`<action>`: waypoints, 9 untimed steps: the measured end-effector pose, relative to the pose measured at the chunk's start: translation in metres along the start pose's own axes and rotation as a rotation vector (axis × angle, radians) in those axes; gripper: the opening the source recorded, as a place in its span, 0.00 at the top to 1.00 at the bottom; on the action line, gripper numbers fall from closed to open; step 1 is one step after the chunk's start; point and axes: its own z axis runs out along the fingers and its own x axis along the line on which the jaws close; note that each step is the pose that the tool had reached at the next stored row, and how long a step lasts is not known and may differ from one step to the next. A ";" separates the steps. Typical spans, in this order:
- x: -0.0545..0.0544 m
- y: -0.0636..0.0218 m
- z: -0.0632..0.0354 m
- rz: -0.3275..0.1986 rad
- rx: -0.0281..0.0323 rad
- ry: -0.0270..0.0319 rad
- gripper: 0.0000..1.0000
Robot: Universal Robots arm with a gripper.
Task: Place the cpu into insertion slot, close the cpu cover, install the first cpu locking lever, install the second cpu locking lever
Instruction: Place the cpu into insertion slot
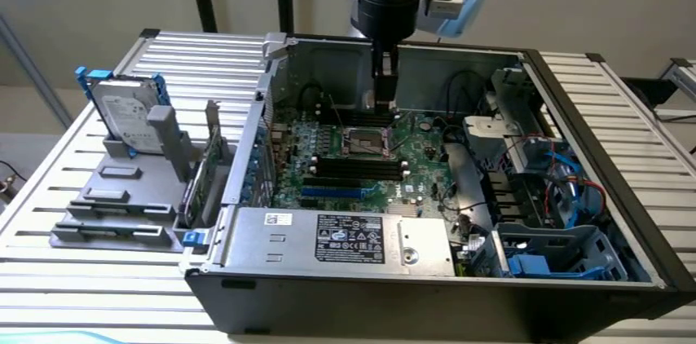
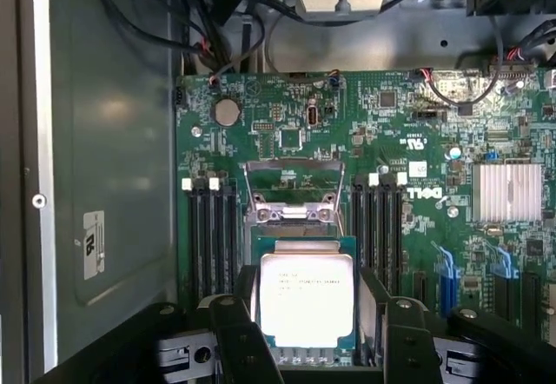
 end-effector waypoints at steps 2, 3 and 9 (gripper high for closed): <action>0.000 -0.0010 0.0035 0.000 0.0000 0.0002 0.45; 0.000 -0.0013 0.0053 0.000 0.0000 0.0001 0.45; -0.004 -0.0024 0.0147 0.000 0.0009 0.0008 0.45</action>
